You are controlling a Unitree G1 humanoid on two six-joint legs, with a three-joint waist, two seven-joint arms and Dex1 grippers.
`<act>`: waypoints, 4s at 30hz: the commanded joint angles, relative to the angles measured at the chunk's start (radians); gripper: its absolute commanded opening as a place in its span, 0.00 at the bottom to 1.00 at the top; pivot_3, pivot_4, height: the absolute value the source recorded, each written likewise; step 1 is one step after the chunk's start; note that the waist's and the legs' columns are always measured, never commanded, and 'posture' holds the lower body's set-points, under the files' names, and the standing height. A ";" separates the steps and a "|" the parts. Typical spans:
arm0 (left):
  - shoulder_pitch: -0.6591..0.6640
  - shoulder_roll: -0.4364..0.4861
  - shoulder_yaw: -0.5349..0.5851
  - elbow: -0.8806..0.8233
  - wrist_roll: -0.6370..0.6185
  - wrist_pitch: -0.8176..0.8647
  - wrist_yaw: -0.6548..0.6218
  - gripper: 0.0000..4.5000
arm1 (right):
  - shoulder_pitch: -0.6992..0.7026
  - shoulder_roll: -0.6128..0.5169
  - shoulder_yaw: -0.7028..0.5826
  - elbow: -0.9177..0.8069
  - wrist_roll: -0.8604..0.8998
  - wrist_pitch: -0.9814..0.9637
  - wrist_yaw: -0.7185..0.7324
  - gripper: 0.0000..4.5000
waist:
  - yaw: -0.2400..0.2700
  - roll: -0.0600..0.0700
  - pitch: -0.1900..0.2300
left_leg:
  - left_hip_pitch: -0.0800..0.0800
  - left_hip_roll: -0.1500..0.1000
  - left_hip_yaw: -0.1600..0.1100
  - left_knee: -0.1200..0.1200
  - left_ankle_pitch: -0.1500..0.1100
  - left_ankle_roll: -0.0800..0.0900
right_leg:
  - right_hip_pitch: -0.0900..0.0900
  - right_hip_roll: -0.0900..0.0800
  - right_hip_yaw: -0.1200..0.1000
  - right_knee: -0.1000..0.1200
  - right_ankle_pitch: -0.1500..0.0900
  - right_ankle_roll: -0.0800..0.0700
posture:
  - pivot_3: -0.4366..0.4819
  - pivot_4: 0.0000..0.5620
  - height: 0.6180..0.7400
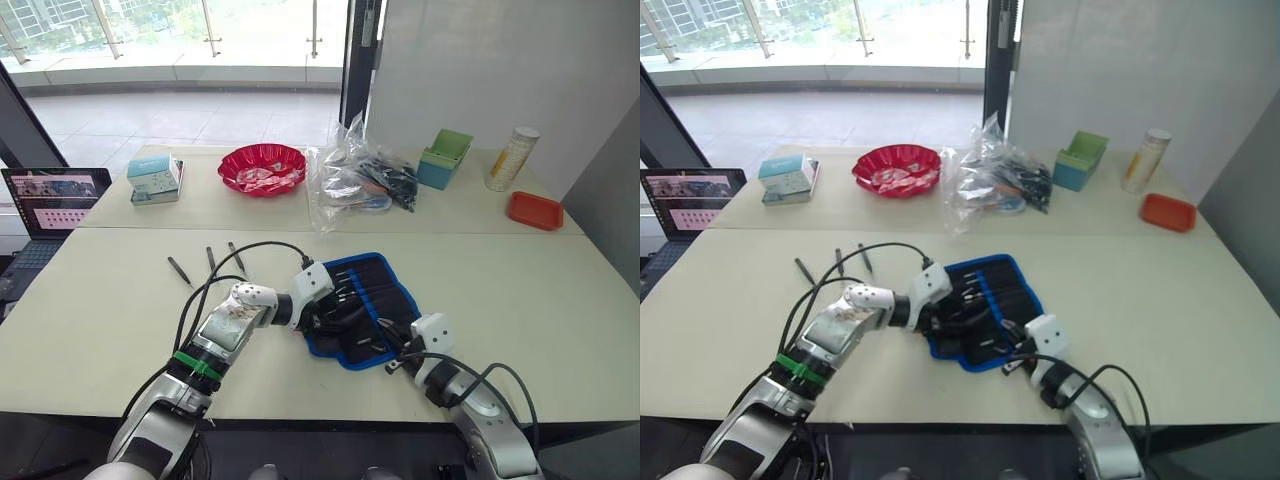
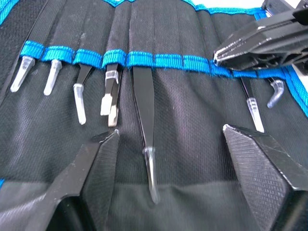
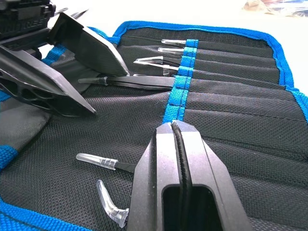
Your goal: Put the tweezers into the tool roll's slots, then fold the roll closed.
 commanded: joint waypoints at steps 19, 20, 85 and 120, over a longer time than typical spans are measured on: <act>-0.018 -0.019 0.067 0.029 -0.003 0.016 -0.025 0.50 | 0.014 0.011 0.034 0.008 -0.015 0.017 -0.011 0.00 | -0.001 0.000 0.000 | 0.000 0.000 0.000 0.000 0.000 0.000 | 0.000 0.000 0.000 0.000 0.000 0.000 | 0.48 0.27 1.00; -0.019 -0.017 0.056 0.031 0.010 0.004 -0.026 0.50 | 0.014 0.011 0.034 0.008 -0.016 0.017 -0.011 0.00 | -0.001 0.000 0.000 | 0.000 0.000 0.000 0.000 0.000 0.000 | 0.000 0.000 0.000 0.000 0.000 0.000 | 0.48 0.27 1.00; 0.721 0.129 0.855 -0.435 -0.260 -0.031 0.145 0.98 | -0.001 -0.022 -0.044 0.057 0.090 0.034 0.058 0.00 | 0.007 -0.001 -0.002 | 0.005 0.004 -0.002 -0.004 0.000 0.001 | 0.001 -0.002 0.001 -0.002 0.000 0.000 | 0.48 0.27 1.00; 0.469 -0.157 0.900 -0.392 -0.300 0.030 0.964 0.98 | -0.069 0.009 -0.024 0.093 0.063 0.060 0.078 0.00 | 0.002 -0.008 -0.006 | 0.017 0.008 0.004 -0.014 -0.001 0.001 | 0.014 -0.002 0.002 -0.017 0.000 -0.001 | 0.48 0.27 1.00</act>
